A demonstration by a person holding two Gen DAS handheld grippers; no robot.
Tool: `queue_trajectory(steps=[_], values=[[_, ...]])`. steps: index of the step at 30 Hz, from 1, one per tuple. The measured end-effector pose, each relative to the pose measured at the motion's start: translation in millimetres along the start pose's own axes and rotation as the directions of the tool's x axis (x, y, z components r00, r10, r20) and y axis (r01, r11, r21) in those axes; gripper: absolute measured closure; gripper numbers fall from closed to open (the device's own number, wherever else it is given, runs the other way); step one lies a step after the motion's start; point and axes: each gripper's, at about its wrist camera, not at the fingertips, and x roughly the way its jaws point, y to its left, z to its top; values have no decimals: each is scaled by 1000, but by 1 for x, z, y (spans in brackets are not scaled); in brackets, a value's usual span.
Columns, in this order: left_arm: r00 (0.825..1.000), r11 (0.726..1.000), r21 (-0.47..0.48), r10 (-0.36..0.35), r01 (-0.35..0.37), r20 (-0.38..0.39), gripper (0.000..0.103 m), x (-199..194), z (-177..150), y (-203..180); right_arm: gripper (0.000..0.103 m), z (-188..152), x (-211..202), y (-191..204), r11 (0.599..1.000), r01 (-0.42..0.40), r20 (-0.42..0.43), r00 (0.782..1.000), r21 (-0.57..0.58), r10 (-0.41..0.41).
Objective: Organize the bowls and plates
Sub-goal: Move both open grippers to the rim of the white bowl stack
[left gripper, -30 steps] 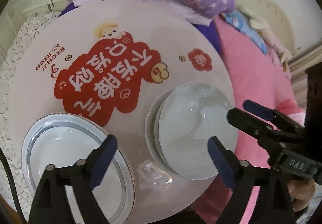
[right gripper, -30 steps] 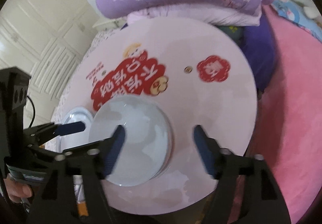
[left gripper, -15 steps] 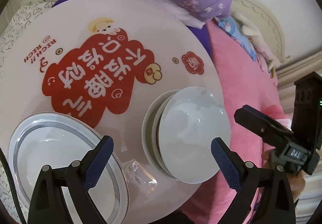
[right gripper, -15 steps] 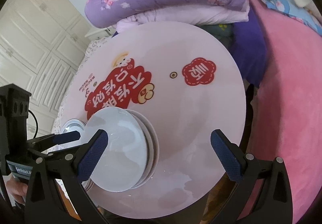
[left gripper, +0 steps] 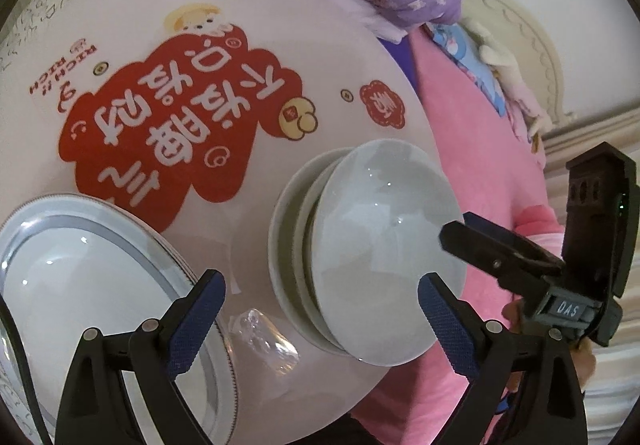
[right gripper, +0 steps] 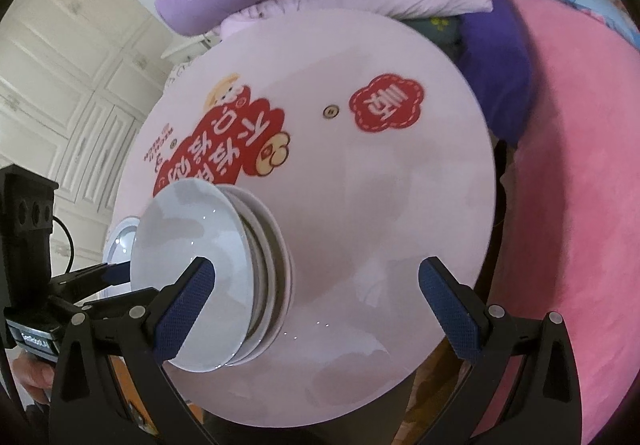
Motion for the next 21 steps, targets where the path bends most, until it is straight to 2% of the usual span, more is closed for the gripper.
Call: queue_trajectory(steps=[4, 10, 14, 19, 21], values=[[1000, 999, -35, -14, 13, -18, 22, 11, 0, 1, 0, -1, 6, 5, 1000, -13, -13, 1000, -11, 12], [1000, 997, -76, -16, 16, -6, 31, 16, -1, 6, 4, -3, 13, 5, 1000, -11, -33, 999, -8, 11], [1000, 995, -94, -18, 17, -5, 38, 20, -3, 8, 14, -6, 22, 5, 1000, -10, -64, 998, -7, 10], [1000, 993, -116, -25, 23, -15, 57, 25, -4, 10, 29, -11, 32, 8, 1000, -24, -97, 995, -11, 23], [1000, 993, -117, -19, 17, -17, 61, 27, -5, 9, 35, -12, 33, 10, 999, -49, -101, 994, -5, 49]])
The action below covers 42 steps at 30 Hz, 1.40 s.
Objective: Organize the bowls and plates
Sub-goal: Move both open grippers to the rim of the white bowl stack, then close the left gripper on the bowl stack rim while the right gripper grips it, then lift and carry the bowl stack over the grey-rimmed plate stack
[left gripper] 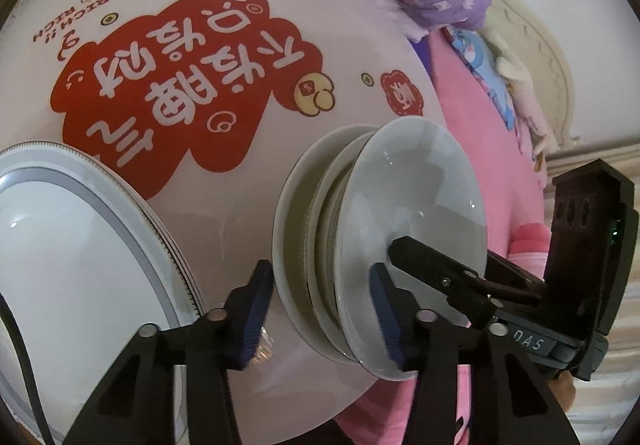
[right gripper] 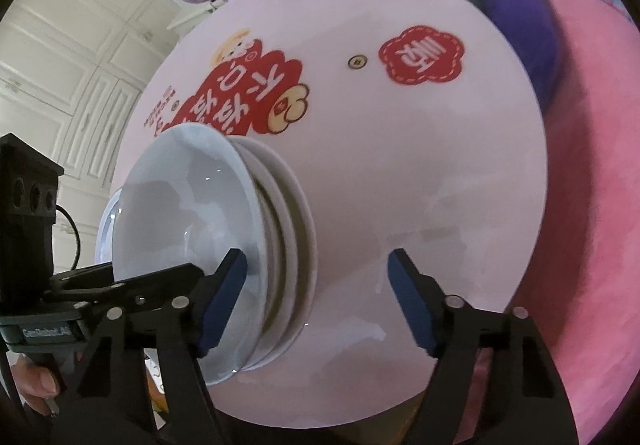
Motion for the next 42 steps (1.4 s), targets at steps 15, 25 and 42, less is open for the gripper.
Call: queue_trajectory(steps=[15, 25, 42], values=[[999, 999, -12, 31, -31, 22, 64, -5, -6, -2, 58, -5, -4, 17, 1000, -6, 28, 1000, -21, 6], [999, 999, -23, 25, -24, 24, 64, -7, -5, 2, 64, -3, -9, 17, 1000, 0, 42, 999, -28, 1], [999, 1000, -14, 28, -28, 30, 64, -8, -4, 3, 68, 2, -9, 14, 1000, -14, 54, 998, -25, 15]])
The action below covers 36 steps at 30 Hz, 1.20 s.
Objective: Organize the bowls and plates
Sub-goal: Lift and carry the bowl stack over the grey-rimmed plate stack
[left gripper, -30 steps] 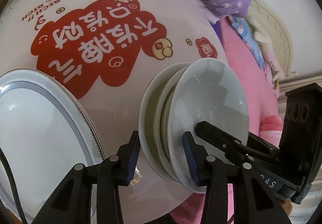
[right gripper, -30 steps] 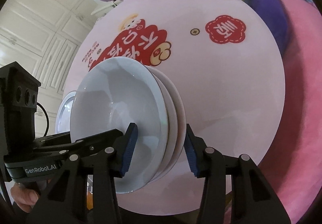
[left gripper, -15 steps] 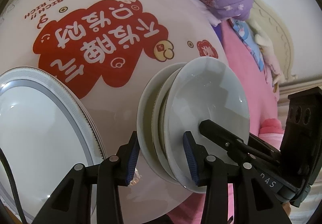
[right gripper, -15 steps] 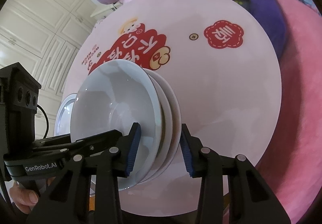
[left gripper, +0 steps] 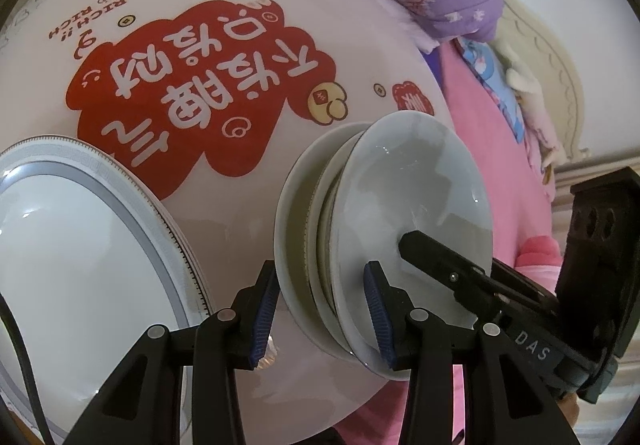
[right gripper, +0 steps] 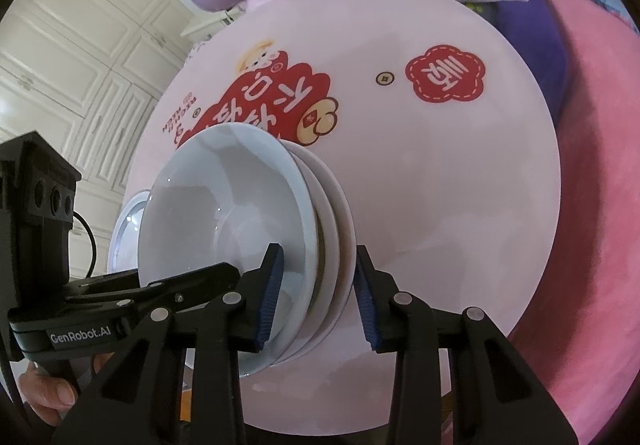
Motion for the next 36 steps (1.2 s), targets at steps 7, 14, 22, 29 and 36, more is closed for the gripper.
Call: queue_trajectory(steps=[7, 14, 22, 29, 36], values=[[1000, 1000, 10, 12, -12, 8, 65, -2, -3, -2, 69, -2, -2, 7, 999, 34, 17, 999, -40, -34], [999, 1000, 19, 20, -21, 36, 66, -15, -2, -2, 71, -2, -7, 11, 999, 30, 25, 999, -44, -29], [999, 999, 27, 16, -17, 44, 66, -33, -1, 0, 71, 4, -12, 22, 998, 37, 34, 999, -56, -35], [997, 1000, 26, 10, -12, 76, 66, -65, 1, 6, 71, 13, -25, 47, 994, 39, 48, 998, -98, -34], [993, 1000, -2, 23, -23, 120, 66, -109, -9, 37, 71, 20, -25, 93, 986, 22, 49, 999, -168, -14]])
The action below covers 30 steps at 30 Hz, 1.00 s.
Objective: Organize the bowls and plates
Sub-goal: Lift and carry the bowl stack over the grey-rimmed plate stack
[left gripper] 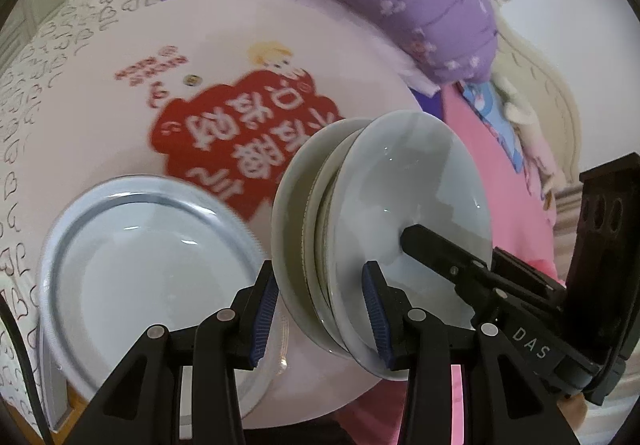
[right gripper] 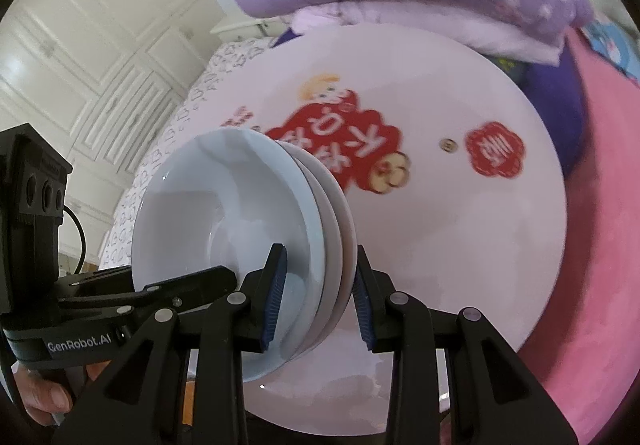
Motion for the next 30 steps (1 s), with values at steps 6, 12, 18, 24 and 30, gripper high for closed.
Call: queue_trajectory(steps=[6, 12, 18, 24, 30], values=[[999, 998, -59, 26, -24, 41, 66, -39, -12, 42, 71, 2, 17, 45, 997, -43, -25, 999, -63, 41], [997, 993, -110, 58, -52, 55, 66, -71, -29, 76, 71, -5, 35, 82, 990, -80, -68, 995, -119, 72], [997, 987, -148, 64, -56, 49, 66, -87, -47, 98, 71, -14, 51, 102, 983, -96, -110, 991, -158, 79], [997, 984, -170, 65, -59, 30, 66, -86, -59, 110, 71, -26, 63, 108, 981, -95, -141, 987, -171, 71], [998, 981, -184, 57, -54, 12, 65, -73, -62, 115, 71, -32, 71, 106, 983, -83, -158, 986, -167, 56]])
